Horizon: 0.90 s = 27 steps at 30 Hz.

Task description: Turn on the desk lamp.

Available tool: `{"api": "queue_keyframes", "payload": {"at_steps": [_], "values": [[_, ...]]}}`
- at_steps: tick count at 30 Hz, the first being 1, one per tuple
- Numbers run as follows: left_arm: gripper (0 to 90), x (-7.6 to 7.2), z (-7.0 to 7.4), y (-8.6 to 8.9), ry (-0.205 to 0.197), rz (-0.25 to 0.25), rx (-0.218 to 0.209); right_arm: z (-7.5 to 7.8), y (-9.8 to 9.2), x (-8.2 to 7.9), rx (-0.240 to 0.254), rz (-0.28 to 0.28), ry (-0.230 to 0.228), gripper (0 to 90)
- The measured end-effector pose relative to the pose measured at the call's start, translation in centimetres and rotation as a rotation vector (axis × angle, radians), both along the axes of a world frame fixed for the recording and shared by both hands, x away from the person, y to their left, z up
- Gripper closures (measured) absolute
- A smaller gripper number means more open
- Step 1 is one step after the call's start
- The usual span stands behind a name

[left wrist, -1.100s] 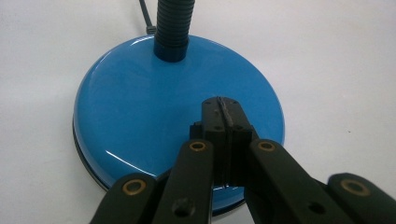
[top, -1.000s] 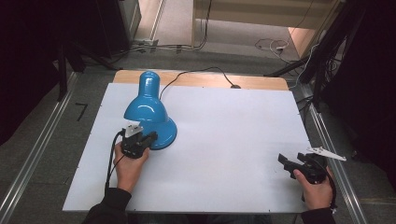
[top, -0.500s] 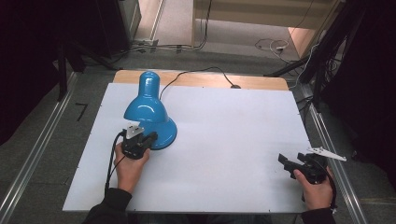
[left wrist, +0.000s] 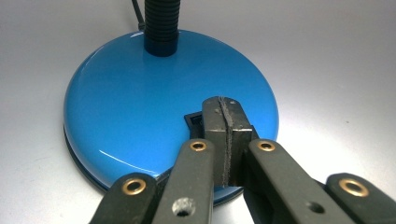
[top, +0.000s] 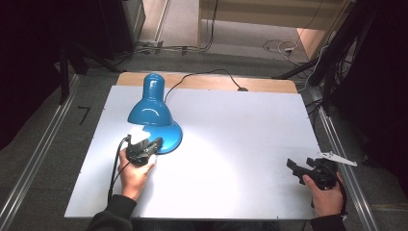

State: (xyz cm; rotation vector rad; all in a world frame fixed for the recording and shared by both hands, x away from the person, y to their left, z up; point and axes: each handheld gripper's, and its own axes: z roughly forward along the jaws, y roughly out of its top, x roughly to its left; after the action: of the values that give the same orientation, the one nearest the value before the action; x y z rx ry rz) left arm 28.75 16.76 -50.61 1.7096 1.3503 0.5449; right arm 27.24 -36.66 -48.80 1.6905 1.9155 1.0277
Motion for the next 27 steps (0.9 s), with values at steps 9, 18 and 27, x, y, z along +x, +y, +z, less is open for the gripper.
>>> {"api": "queue_keyframes", "payload": {"at_steps": [9,18,27], "values": [[90.0,-0.2,0.2,0.0,-0.003,0.003,-0.009,0.0,0.0,0.0,0.002,0.001,0.0,13.6],[79.1,-0.4,0.7,0.8,-0.02,0.017,-0.062,0.0,0.0,0.0,0.003,0.001,0.0,13.6],[60.7,-0.6,1.0,0.9,-0.045,0.031,-0.065,0.0,-0.1,0.0,0.007,0.002,-0.002,13.7]]}}
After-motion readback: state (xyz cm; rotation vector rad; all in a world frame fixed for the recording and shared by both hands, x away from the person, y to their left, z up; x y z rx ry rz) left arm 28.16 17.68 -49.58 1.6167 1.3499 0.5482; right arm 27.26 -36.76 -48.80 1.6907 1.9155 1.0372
